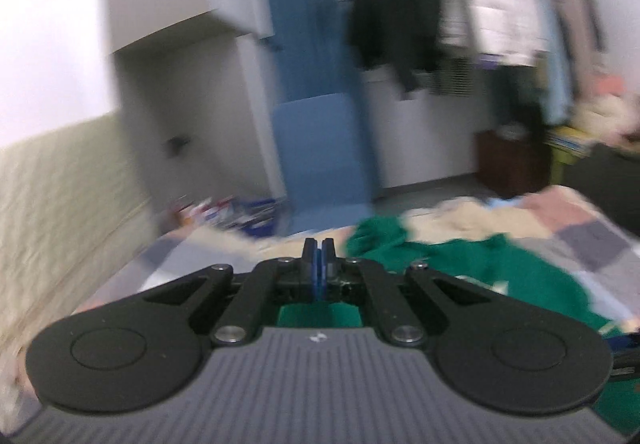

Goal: Fold large clothes

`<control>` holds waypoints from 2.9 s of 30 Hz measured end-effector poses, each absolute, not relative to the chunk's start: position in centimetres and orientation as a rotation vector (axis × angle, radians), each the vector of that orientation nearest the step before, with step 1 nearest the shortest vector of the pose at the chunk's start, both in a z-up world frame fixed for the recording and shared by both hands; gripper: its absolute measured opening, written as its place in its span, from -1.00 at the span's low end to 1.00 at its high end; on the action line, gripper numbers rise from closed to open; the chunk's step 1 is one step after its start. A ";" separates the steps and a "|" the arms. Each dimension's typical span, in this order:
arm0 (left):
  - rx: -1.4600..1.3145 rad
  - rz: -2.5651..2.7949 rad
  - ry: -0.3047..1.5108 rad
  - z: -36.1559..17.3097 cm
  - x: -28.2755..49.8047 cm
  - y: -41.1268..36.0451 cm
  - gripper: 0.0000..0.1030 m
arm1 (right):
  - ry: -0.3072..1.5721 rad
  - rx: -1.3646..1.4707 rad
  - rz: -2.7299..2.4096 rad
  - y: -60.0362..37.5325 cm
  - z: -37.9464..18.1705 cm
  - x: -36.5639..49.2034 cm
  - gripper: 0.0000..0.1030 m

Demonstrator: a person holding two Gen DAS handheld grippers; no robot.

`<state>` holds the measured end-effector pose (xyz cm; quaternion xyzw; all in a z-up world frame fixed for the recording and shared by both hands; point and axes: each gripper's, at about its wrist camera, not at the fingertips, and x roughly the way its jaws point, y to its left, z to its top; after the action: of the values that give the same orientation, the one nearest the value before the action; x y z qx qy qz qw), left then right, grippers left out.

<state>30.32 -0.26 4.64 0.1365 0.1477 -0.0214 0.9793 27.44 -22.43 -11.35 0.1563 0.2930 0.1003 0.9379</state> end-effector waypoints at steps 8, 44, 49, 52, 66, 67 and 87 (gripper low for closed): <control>0.252 -0.356 0.423 -2.7 32.5 -14.4 -0.96 | 0.566 0.432 0.128 -26.8 -11.7 26.8 0.37; -0.448 -0.161 0.751 -23.4 29.5 9.0 0.19 | 0.409 -0.164 0.454 -14.4 -11.2 24.8 0.34; -0.453 -0.186 0.744 -23.7 29.8 9.1 0.19 | 0.526 -0.429 0.366 -10.5 -15.1 27.5 0.31; -0.427 -0.186 0.729 -23.6 29.6 8.7 0.19 | 0.630 -0.564 0.302 -8.9 -18.2 29.5 -0.08; -0.536 -0.139 0.670 -22.6 28.0 10.9 0.19 | 0.489 -0.110 0.682 -10.9 -5.7 21.7 -0.81; -0.544 -0.134 0.665 -22.6 28.0 11.1 0.19 | 0.477 -0.056 0.726 -11.4 -4.7 21.2 -0.81; -0.506 -0.125 0.701 -24.2 30.1 10.6 0.19 | 0.812 0.064 0.242 -22.0 -14.8 31.9 -0.74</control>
<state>30.14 10.64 -24.17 -0.2450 0.3394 -0.0607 0.9061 31.91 -22.00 -14.81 0.0308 0.3938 0.1176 0.9111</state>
